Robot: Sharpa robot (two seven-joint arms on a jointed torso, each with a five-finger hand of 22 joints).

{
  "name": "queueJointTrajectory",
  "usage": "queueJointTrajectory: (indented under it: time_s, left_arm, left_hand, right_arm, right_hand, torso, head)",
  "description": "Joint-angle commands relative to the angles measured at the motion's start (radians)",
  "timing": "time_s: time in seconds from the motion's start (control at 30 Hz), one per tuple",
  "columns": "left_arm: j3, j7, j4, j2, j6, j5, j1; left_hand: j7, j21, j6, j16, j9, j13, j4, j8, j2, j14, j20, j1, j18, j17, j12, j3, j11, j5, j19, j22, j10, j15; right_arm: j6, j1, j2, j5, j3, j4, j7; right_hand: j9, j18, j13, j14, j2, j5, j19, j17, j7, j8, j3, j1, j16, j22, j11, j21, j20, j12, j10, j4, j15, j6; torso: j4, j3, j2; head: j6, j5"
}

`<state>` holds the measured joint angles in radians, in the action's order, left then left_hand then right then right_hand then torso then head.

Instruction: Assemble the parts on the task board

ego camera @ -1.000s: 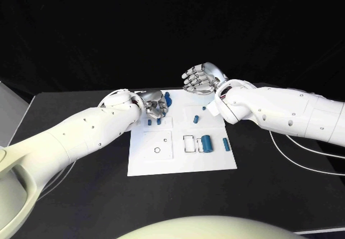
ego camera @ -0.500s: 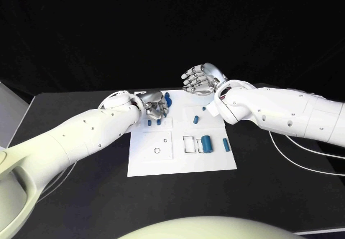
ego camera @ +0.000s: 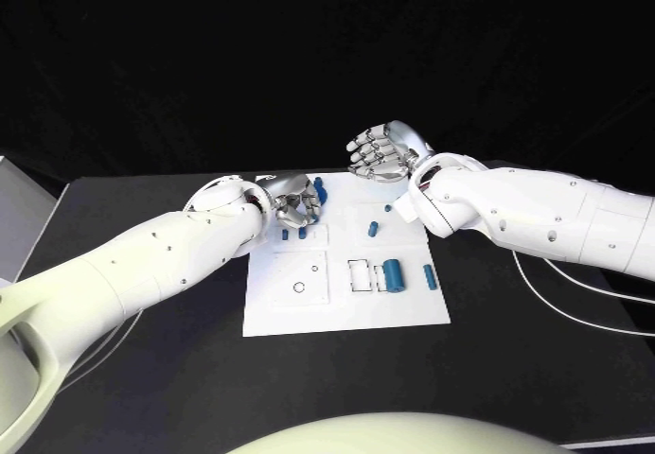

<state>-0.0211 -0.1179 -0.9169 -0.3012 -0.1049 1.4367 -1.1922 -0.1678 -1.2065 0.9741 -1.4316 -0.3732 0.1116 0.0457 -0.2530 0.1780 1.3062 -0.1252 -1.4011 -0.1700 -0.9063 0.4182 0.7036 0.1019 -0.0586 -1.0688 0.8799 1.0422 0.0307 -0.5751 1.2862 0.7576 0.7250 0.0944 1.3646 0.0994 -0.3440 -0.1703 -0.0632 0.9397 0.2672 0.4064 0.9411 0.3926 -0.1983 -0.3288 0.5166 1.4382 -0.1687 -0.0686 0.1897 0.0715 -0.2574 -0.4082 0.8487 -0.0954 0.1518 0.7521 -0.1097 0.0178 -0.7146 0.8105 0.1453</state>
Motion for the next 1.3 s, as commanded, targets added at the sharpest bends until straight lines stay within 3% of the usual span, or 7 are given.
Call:
queueJointTrajectory:
  time_s: [0.03,0.2,0.37,0.47,0.73,0.97,1.3]
  left_arm:
    - [-0.002,-0.016,-0.018,-0.008,-0.031,-0.022,0.000]
    - [-0.018,-0.010,-0.053,-0.032,-0.032,-0.031,0.000]
    - [-0.040,0.001,-0.087,-0.063,-0.017,-0.035,0.000]
    - [-0.047,0.010,-0.089,-0.077,0.005,-0.034,-0.001]
    - [-0.051,0.021,-0.060,-0.082,0.024,-0.019,-0.002]
    - [-0.051,0.028,-0.040,-0.082,0.031,-0.001,-0.002]
    - [-0.050,0.028,-0.008,-0.065,0.038,0.006,-0.001]
  left_hand:
    - [-0.001,-0.006,0.008,-0.006,0.001,-0.001,0.005,0.005,-0.003,0.009,0.000,0.002,0.017,-0.001,-0.004,0.000,-0.001,-0.002,-0.009,0.001,0.005,-0.002]
    - [-0.001,-0.007,0.009,-0.006,0.001,0.000,0.005,0.006,-0.003,0.010,0.001,0.001,0.018,-0.001,-0.008,0.001,-0.001,-0.002,-0.010,0.002,0.009,-0.002]
    - [-0.001,-0.007,0.010,-0.006,0.001,0.000,0.005,0.007,-0.003,0.010,0.001,0.002,0.018,0.000,-0.011,0.000,-0.001,-0.002,-0.011,0.002,0.011,-0.002]
    - [0.000,-0.008,0.011,-0.004,0.001,0.000,0.006,0.008,-0.001,0.009,0.000,0.004,0.018,0.004,-0.015,-0.001,-0.001,-0.002,-0.012,0.003,0.014,-0.002]
    - [0.000,-0.007,0.012,-0.004,0.001,0.000,0.006,0.009,-0.001,0.008,0.000,0.004,0.018,0.006,-0.018,-0.001,-0.002,-0.002,-0.011,0.001,0.015,-0.002]
    - [0.002,-0.007,0.015,-0.003,0.001,0.001,0.006,0.009,-0.001,0.008,0.001,0.005,0.018,0.008,-0.023,-0.002,-0.003,-0.002,-0.011,0.001,0.019,-0.003]
    - [0.002,-0.007,0.015,-0.003,0.001,0.001,0.006,0.010,-0.001,0.008,0.001,0.005,0.017,0.010,-0.025,-0.002,-0.003,-0.002,-0.010,0.000,0.020,-0.003]
  right_arm:
    - [0.005,0.000,0.001,-0.001,-0.001,-0.002,0.013]
    - [0.006,0.000,0.004,-0.002,-0.001,-0.003,0.013]
    - [0.005,0.000,0.008,-0.003,-0.001,-0.005,0.012]
    - [0.005,0.000,0.010,-0.003,-0.001,-0.006,0.012]
    - [0.005,0.000,0.009,-0.004,-0.001,-0.007,0.013]
    - [0.005,0.000,0.008,-0.004,-0.001,-0.008,0.013]
    - [0.006,0.000,0.006,-0.004,-0.001,-0.007,0.013]
  right_hand:
    - [0.002,-0.013,0.000,0.005,-0.003,0.005,0.001,-0.001,-0.048,0.000,0.003,-0.010,0.002,0.001,0.002,-0.001,-0.005,0.004,0.005,-0.002,0.001,0.007]
    - [0.002,-0.013,0.000,0.005,-0.003,0.005,0.001,-0.001,-0.048,0.000,0.003,-0.010,0.002,0.001,0.002,-0.001,-0.005,0.004,0.005,-0.002,0.001,0.007]
    - [0.002,-0.013,0.000,0.005,-0.003,0.005,0.001,-0.001,-0.048,0.000,0.003,-0.010,0.002,0.001,0.002,-0.001,-0.005,0.004,0.005,-0.002,0.001,0.007]
    - [0.002,-0.013,0.000,0.005,-0.003,0.005,0.001,-0.001,-0.048,0.000,0.003,-0.010,0.002,0.001,0.002,-0.001,-0.005,0.004,0.005,-0.002,0.001,0.007]
    - [0.002,-0.013,0.000,0.005,-0.003,0.005,0.001,-0.001,-0.048,0.000,0.003,-0.010,0.002,0.001,0.002,-0.001,-0.005,0.004,0.005,-0.002,0.001,0.007]
    - [0.002,-0.013,0.000,0.006,-0.003,0.008,0.001,-0.002,-0.047,0.000,0.004,-0.013,0.003,0.001,0.002,-0.001,-0.005,0.005,0.006,-0.002,0.001,0.008]
    - [0.002,-0.013,0.000,0.006,-0.003,0.008,0.001,-0.002,-0.047,0.000,0.004,-0.013,0.003,0.001,0.002,-0.001,-0.005,0.005,0.006,-0.002,0.001,0.008]
  torso:
    - [-0.0020,0.0012,0.001]
    - [-0.0013,0.0007,0.000]
    - [-0.0036,0.0010,0.001]
    - [-0.0074,0.0018,0.004]
    - [-0.0101,0.0057,0.004]
    - [-0.0081,0.0022,0.004]
    - [-0.0080,0.0020,0.003]
  head:
    - [-0.002,-0.003]
    - [-0.006,-0.007]
    - [-0.008,-0.010]
    - [-0.008,-0.010]
    - [-0.002,-0.009]
    - [-0.001,-0.012]
    - [0.002,-0.012]
